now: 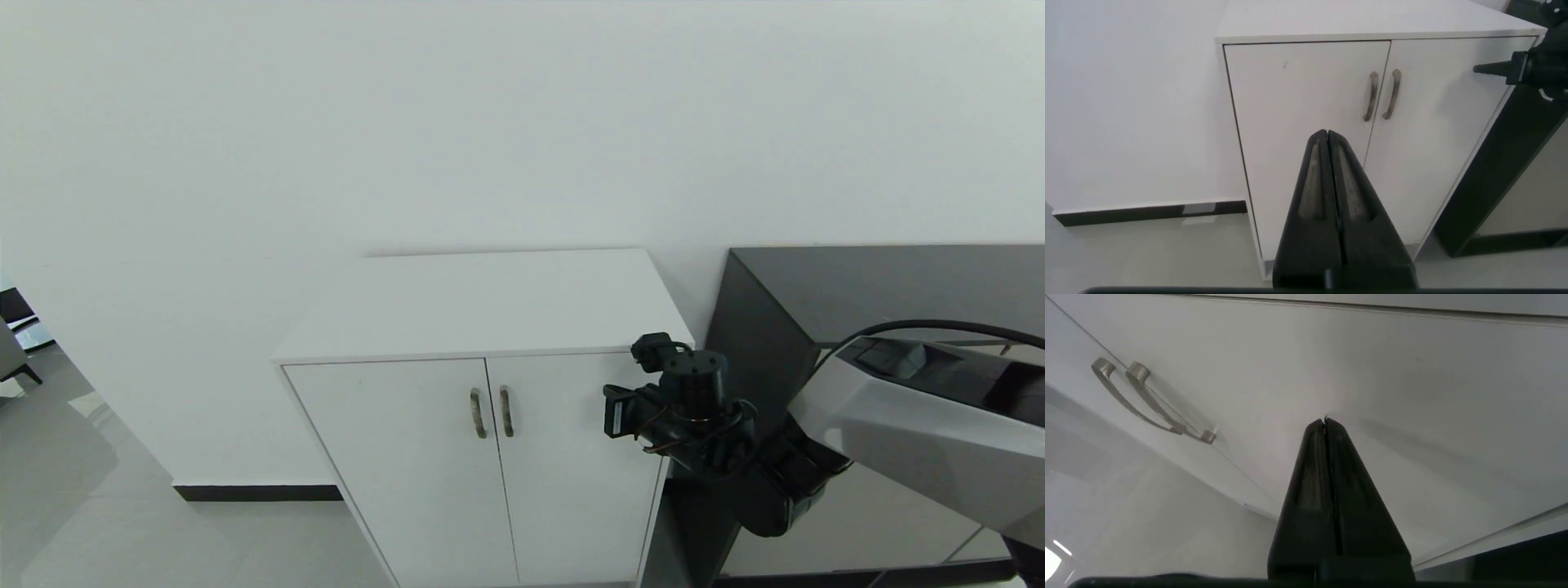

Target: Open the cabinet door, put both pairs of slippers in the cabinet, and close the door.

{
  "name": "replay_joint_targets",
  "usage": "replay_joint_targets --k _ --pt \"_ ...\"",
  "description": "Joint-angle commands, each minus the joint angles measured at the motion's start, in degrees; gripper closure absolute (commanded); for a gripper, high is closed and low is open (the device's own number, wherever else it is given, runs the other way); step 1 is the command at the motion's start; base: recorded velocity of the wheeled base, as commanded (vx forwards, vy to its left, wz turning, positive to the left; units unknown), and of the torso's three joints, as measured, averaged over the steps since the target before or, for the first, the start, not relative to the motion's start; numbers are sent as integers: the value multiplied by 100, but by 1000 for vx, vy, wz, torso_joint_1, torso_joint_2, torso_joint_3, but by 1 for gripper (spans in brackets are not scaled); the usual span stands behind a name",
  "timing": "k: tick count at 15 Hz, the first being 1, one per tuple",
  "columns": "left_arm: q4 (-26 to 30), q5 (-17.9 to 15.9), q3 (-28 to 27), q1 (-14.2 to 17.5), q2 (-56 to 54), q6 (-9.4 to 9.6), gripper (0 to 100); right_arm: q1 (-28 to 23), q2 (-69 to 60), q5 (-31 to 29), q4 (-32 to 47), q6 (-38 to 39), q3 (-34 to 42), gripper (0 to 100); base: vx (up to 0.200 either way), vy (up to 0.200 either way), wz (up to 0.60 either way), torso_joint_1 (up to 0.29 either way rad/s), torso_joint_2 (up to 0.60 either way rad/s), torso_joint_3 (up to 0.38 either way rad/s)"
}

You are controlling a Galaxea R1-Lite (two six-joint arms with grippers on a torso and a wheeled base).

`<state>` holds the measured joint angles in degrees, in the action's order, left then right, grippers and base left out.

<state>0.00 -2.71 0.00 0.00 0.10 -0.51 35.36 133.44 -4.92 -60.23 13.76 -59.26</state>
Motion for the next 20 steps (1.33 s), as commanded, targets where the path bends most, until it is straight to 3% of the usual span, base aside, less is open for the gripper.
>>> replay_joint_targets --k 1,3,6,12,14,16,20 --pt "0 -2 0 0 -1 -2 100 76 -274 -8 -6 -84 248 100 0 0 0 0 0 0" --pt "0 -2 0 0 -1 -2 100 181 -767 -17 12 -278 635 100 0 0 0 0 0 0" --pt "0 -11 0 0 -1 -2 100 -21 -1830 -17 73 -620 1839 100 0 0 0 0 0 0" --pt "0 -11 0 0 -1 7 100 -1682 -3324 0 73 -1429 3852 100 0 0 0 0 0 0" --pt "0 -19 0 0 -1 7 100 -2350 -3975 220 64 -1754 4950 100 0 0 0 0 0 0" --pt "0 -19 0 0 -1 7 100 -2816 -4405 783 64 -1921 5504 100 0 0 0 0 0 0" --pt "0 -19 0 0 -1 7 100 -3308 -4915 879 477 -2194 5926 100 0 0 0 0 0 0"
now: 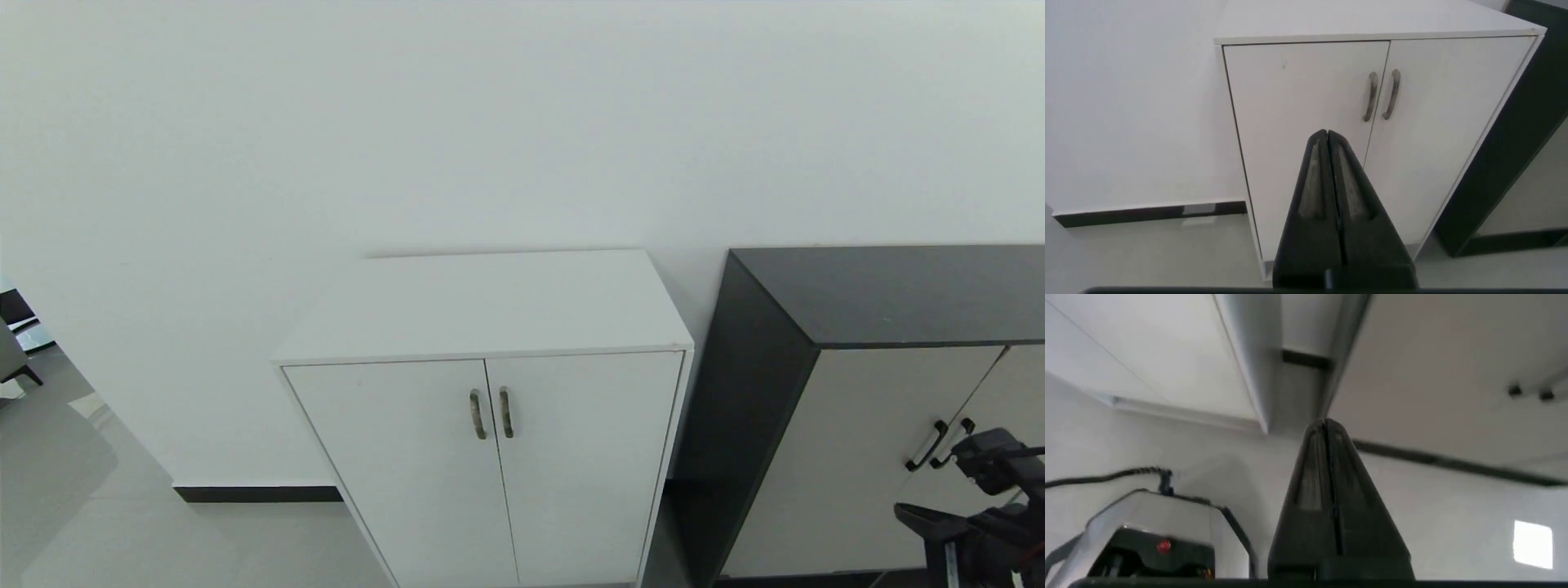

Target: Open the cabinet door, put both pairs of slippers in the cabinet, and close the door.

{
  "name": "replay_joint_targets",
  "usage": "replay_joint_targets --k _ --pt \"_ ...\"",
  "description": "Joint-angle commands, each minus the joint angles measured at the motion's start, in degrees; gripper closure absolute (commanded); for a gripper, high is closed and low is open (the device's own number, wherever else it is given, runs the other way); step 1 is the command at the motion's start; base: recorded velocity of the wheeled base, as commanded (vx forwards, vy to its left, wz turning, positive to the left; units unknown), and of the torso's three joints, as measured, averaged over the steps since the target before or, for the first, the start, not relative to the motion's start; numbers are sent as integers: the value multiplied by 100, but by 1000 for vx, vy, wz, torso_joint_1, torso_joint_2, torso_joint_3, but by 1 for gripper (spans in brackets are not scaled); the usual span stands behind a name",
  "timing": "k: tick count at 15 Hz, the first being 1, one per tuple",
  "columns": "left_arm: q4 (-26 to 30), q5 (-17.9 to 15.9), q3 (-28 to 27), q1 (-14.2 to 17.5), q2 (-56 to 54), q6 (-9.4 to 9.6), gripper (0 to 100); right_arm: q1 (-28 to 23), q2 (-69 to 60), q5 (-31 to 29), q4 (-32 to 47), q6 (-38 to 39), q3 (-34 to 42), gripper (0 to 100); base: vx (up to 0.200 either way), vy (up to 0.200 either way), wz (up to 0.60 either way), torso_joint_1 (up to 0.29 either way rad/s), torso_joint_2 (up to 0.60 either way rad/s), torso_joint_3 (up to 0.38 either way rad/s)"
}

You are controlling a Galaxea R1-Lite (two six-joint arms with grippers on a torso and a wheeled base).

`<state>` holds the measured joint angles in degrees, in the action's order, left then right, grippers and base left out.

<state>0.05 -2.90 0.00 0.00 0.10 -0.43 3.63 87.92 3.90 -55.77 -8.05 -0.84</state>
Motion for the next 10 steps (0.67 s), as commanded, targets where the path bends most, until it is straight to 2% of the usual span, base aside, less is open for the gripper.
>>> replay_joint_targets --k 1,4,6,8,10 --pt "-5 0 0 0 -1 -1 100 -196 -750 234 673 -30 84 100 0 0 0 0 0 0" --pt "-5 0 0 0 -1 -1 100 -319 -1734 339 2106 -22 84 100 0 0 0 0 0 0" --pt "-5 0 0 0 -1 -1 100 -495 -2235 357 2659 -4 84 100 0 0 0 0 0 0" --pt "4 0 0 0 -1 -1 100 -741 -3000 788 3652 5 84 100 0 0 0 0 0 0" --pt "4 0 0 0 -1 -1 100 -803 -3246 823 4189 14 84 100 0 0 0 0 0 0"
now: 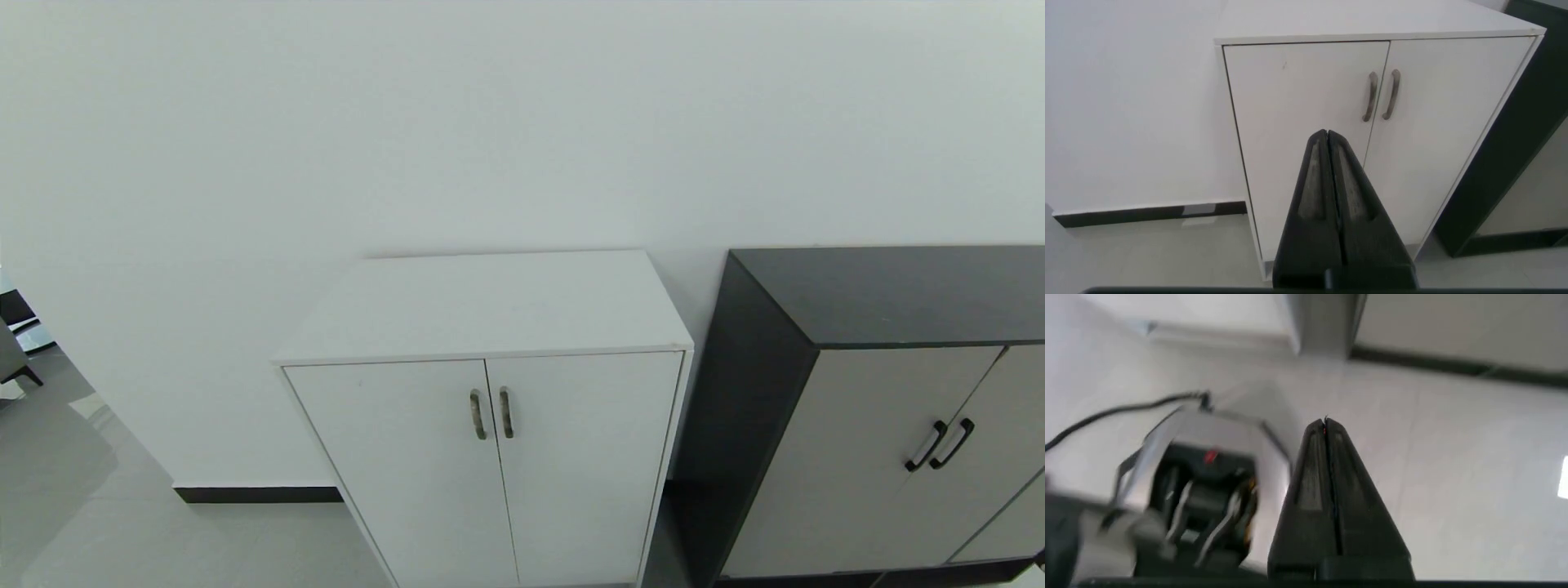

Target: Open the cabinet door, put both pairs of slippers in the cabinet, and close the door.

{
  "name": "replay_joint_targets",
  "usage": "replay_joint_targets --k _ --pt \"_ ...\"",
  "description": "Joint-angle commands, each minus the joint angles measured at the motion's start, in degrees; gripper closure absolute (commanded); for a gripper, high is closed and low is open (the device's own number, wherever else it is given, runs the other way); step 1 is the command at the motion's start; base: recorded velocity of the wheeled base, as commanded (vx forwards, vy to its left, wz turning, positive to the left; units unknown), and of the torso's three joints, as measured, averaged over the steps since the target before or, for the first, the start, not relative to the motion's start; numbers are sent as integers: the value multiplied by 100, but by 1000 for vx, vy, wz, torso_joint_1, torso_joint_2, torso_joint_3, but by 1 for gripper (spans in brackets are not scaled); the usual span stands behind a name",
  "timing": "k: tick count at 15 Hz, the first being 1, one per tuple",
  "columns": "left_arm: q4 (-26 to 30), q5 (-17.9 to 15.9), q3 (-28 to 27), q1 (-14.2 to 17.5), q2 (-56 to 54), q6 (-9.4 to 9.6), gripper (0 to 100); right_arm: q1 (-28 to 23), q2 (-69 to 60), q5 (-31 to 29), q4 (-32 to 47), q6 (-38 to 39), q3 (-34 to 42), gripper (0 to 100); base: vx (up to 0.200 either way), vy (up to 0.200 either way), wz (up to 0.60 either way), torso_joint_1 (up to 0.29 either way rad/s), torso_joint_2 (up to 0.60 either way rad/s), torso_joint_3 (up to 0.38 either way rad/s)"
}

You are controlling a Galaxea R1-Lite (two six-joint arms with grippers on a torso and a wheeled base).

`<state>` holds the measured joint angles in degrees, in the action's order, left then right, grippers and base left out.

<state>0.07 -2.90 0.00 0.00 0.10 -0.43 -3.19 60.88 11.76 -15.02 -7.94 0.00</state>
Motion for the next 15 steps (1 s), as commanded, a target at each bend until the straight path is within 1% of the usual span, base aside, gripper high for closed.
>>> replay_joint_targets --k 1,4,5,6,8,9,10,13,14,15 --pt "-7 0 0 0 -1 -1 100 -199 -656 45 280 3 0 100 0 0 0 0 0 0" --pt "-7 0 0 0 -1 -1 100 -217 -1122 45 843 11 0 100 0 0 0 0 0 0" --pt "-7 0 0 0 -1 -1 100 -261 -1377 45 1027 178 0 100 0 0 0 0 0 0" --pt "1 0 0 0 -1 -1 100 -384 -1483 28 1027 416 0 100 0 0 0 0 0 0" --pt "-7 0 0 0 -1 -1 100 -674 -1535 10 1027 548 0 100 0 0 0 0 0 0" --pt "-7 0 0 0 -1 -1 100 -990 -1544 1 1018 539 0 100 0 0 0 0 0 0" --pt "1 0 0 0 -1 -1 100 -1113 -1562 1 1018 530 0 100 0 0 0 0 0 0" --pt "-7 0 0 0 -1 -1 100 -1737 -1878 -25 1062 345 0 100 0 0 0 0 0 0" --pt "1 0 0 0 -1 -1 100 -1728 -2054 10 1185 301 0 100 0 0 0 0 0 0" --pt "1 0 0 0 -1 -1 100 -1535 -2238 107 1247 310 0 100 0 0 0 0 0 0"
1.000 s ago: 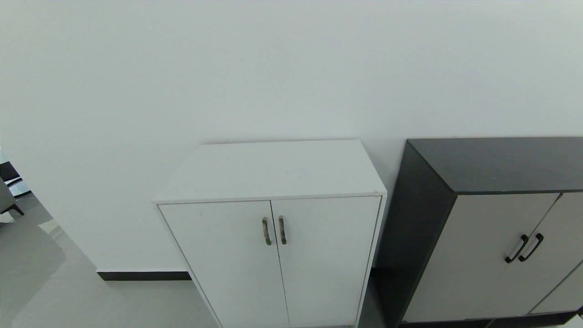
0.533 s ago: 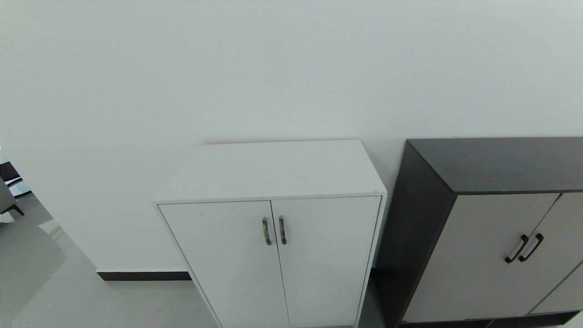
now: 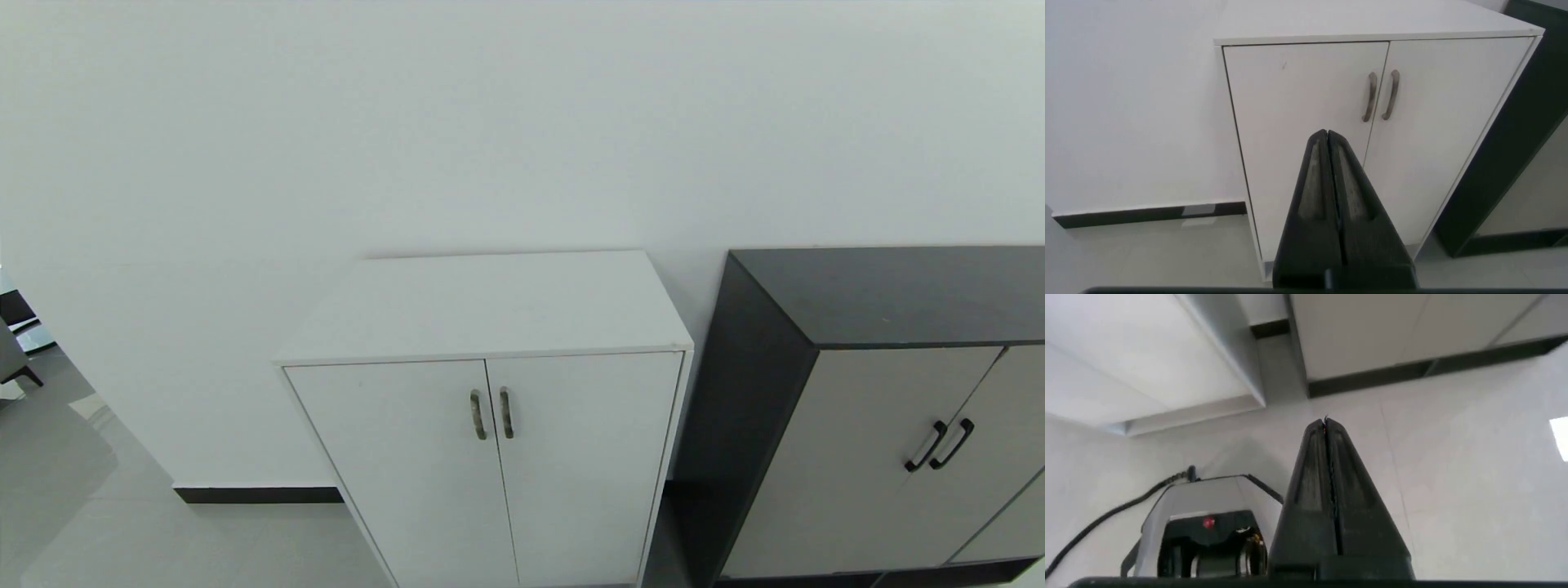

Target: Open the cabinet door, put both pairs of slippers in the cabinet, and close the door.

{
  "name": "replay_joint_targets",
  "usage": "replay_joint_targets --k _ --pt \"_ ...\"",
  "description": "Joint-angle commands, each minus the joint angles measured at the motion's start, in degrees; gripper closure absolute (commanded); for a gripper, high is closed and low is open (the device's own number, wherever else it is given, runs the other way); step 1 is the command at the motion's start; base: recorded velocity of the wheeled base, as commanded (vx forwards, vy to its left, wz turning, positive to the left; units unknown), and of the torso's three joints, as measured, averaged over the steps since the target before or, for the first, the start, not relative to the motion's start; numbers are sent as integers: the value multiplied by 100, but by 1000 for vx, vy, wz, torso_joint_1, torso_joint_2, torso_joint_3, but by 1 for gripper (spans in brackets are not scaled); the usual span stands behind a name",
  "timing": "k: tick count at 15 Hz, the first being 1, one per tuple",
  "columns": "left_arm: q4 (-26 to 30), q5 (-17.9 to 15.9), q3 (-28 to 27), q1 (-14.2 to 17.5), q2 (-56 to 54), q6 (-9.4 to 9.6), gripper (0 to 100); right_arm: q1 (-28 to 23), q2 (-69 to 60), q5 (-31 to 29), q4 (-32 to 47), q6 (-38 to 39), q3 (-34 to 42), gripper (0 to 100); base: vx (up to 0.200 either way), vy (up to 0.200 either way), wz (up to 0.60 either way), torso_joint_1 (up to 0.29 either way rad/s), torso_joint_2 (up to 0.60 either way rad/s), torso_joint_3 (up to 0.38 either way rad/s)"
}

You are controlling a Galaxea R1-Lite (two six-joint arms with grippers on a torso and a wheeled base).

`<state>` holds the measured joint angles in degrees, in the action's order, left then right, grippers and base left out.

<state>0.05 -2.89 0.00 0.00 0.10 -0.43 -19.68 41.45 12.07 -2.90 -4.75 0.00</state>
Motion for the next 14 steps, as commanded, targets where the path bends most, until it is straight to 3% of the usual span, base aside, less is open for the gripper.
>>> replay_joint_targets --k 1,2,4,7,14 --pt "-5 -1 0 0 -1 -1 100 333 -392 129 35 18 0 100 0 0 0 0 0 0" --pt "4 -1 0 0 -1 -1 100 570 -559 129 35 89 0 100 0 0 0 0 0 0" --pt "-5 -1 0 0 -1 -1 100 561 -937 85 35 185 0 100 0 0 0 0 0 0" --pt "-5 -1 0 0 -1 -1 100 95 -1420 -29 35 212 0 100 0 0 0 0 0 0" --pt "-5 -1 0 0 -1 -1 100 -142 -1429 -222 35 247 0 100 0 0 0 0 0 0"
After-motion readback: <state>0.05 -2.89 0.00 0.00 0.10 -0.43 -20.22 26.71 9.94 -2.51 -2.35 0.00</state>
